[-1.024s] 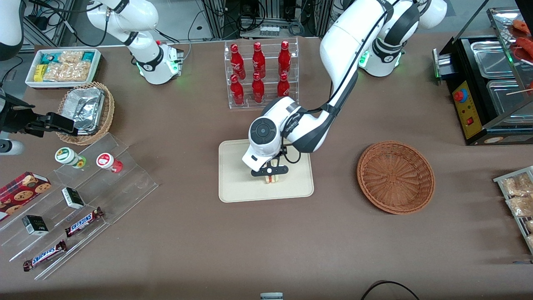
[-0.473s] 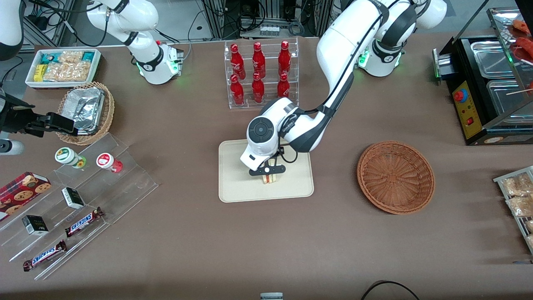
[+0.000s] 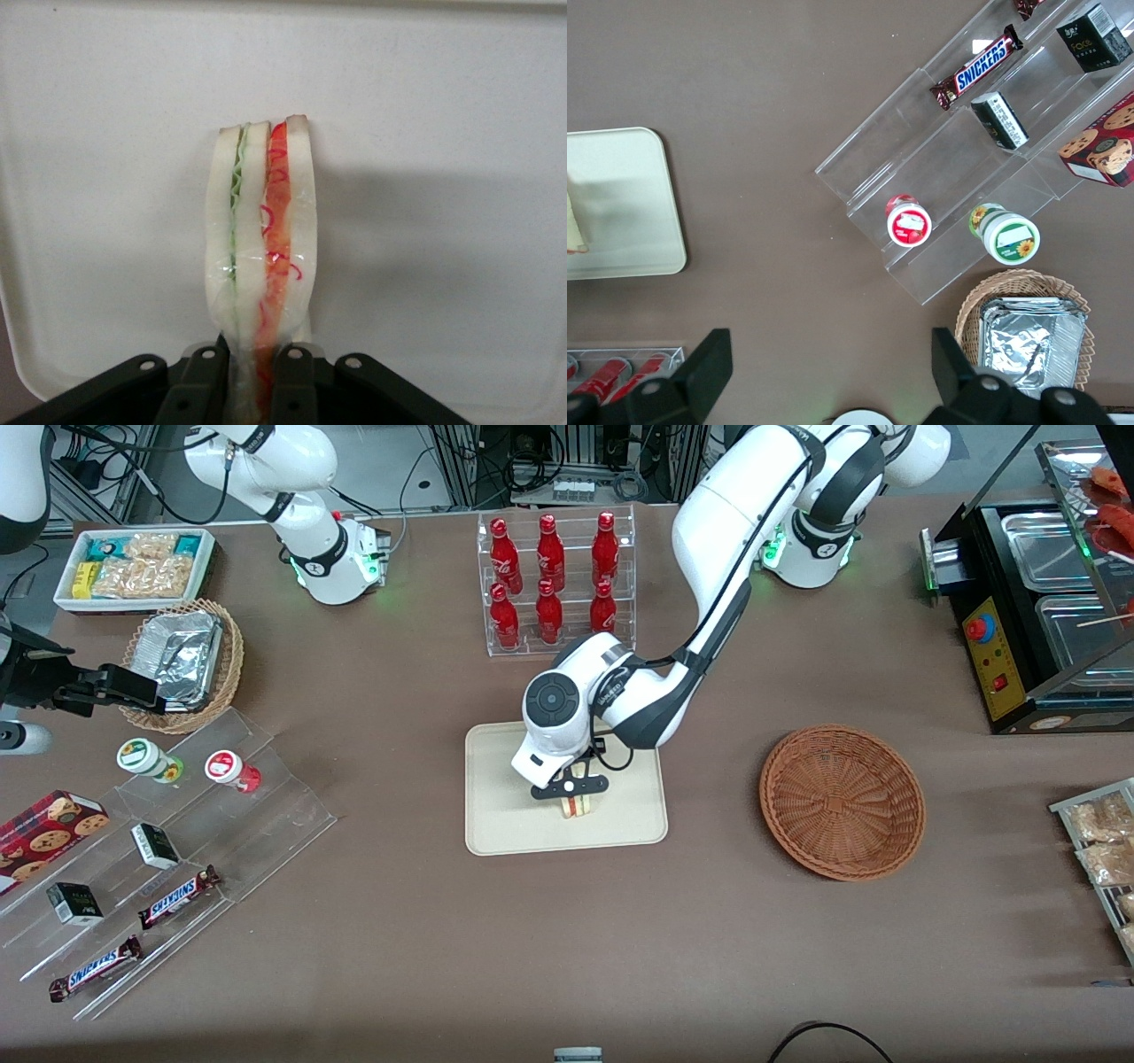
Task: Place sandwich from basket to tray
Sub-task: 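Lower the held sandwich onto the tray and open the left gripper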
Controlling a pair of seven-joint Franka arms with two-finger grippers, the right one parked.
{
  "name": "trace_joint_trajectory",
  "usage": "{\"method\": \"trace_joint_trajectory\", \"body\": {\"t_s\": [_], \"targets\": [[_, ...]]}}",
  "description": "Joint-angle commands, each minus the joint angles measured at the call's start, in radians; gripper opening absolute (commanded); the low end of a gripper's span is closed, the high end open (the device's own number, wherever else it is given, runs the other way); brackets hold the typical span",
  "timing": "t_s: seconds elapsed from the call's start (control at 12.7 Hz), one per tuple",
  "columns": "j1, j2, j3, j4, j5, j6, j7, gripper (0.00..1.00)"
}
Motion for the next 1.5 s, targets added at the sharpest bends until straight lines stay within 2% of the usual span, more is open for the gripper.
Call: {"method": "trace_joint_trajectory", "body": {"t_s": [0.0, 0.08, 0.16, 0.24, 0.87, 1.1, 1.42], "targets": [[-0.016, 0.002, 0.013, 0.002, 0.016, 0.008, -0.029, 0.18], [-0.016, 0.01, 0.013, 0.002, 0.014, 0.008, -0.029, 0.51], [-0.016, 0.011, 0.013, 0.002, 0.014, 0.008, -0.029, 0.91], [-0.016, 0.011, 0.013, 0.002, 0.014, 0.008, -0.029, 1.0], [-0.004, -0.028, 0.013, 0.027, 0.006, -0.045, -0.017, 1.0], [0.001, -0.036, 0.013, 0.109, -0.001, -0.119, -0.017, 1.0], [0.024, -0.114, 0.015, 0.125, 0.008, -0.179, -0.006, 1.0]]}}
